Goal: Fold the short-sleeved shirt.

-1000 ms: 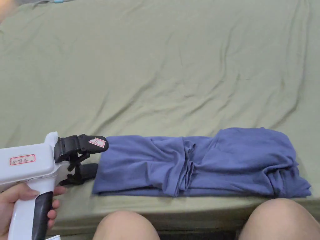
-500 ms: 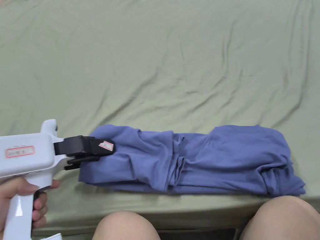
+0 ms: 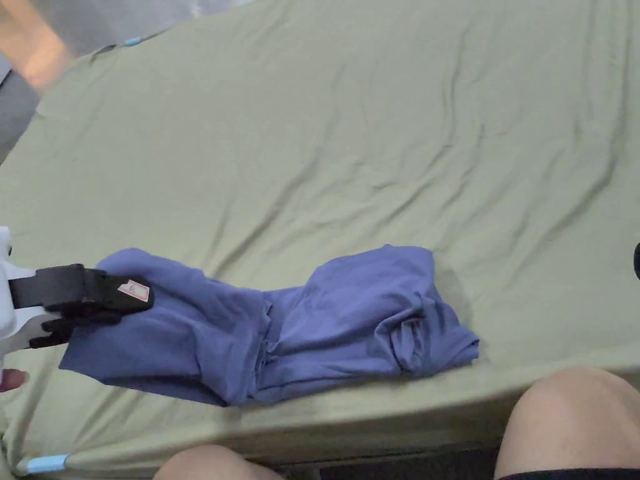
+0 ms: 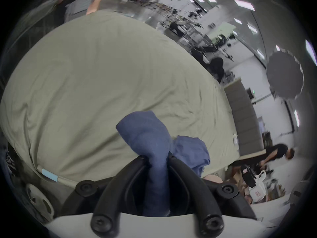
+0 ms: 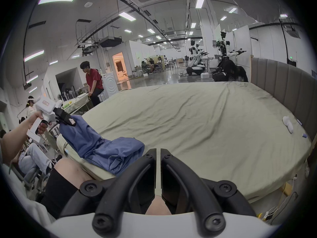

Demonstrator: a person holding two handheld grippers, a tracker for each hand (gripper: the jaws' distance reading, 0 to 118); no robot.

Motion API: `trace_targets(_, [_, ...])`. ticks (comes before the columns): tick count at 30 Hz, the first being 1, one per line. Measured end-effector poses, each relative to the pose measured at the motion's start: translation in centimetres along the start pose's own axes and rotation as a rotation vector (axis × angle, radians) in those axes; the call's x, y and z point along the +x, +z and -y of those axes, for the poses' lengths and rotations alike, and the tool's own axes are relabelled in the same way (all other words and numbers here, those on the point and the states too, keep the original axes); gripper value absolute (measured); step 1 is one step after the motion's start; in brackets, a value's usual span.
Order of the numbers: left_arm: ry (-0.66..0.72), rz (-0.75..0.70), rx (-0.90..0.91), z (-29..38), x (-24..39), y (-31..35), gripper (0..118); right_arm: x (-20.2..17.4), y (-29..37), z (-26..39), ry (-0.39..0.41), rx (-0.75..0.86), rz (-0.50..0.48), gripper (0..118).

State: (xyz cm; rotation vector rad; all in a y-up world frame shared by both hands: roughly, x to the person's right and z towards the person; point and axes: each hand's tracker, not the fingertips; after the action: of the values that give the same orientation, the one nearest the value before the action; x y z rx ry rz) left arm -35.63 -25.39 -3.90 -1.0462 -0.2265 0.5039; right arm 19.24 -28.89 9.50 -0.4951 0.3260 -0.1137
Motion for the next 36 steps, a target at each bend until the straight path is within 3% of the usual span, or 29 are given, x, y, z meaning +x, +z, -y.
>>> trace_targets(4, [-0.091,-0.015,-0.057,-0.1,6.2,-4.0,12,1.7,1.7,0.7,-0.037,0.026,0.009,7])
trace_targets(9, [-0.105,-0.030,-0.174,1.9,11.3,-13.3,17,3.9,4.5,1.5,-0.066,0.040,0.051,7])
trace_targets(10, [-0.092,-0.028,-0.170,2.4,12.2,-14.9,29,4.2,4.9,1.7,-0.066,0.040,0.060,7])
trace_targets(11, [-0.084,0.002,-0.178,3.2,12.9,-16.3,69,4.6,5.2,1.9,-0.066,0.041,0.072,7])
trace_targets(12, [-0.080,0.058,-0.206,3.8,13.6,-17.4,102,4.9,5.4,2.0,-0.070,0.043,0.087,7])
trace_targets(13, [-0.072,0.080,-0.218,4.2,14.3,-17.7,117,5.1,5.6,2.1,-0.077,0.042,0.096,7])
trace_targets(17, [-0.078,0.122,-0.154,4.8,15.6,-14.1,118,5.7,6.4,2.5,-0.097,0.054,0.099,7])
trace_targets(19, [-0.170,0.014,-0.071,4.8,15.2,-11.3,116,5.9,6.4,2.7,-0.104,0.057,0.095,7])
trace_targets(20, [-0.236,-0.058,-0.034,4.9,15.0,-10.5,104,5.8,6.3,2.7,-0.104,0.056,0.092,7])
trace_targets(21, [-0.295,-0.138,-0.023,5.3,14.9,-10.1,78,5.7,6.2,2.8,-0.103,0.054,0.087,7])
trace_targets(23, [-0.392,-0.236,-0.040,6.4,15.2,-11.0,2,5.3,5.8,2.8,-0.095,0.046,0.078,7])
trace_targets(31, [-0.414,-0.204,-0.179,11.2,17.2,-22.1,2,2.3,6.3,1.6,-0.025,0.012,0.055,7])
trace_targets(34, [-0.476,-0.218,-0.103,12.0,18.2,-22.6,1,0.9,6.2,0.7,-0.034,-0.005,0.020,7])
trace_targets(36, [-0.499,-0.170,-0.124,11.8,18.3,-22.5,1,-0.7,5.3,0.1,0.012,-0.019,-0.005,7])
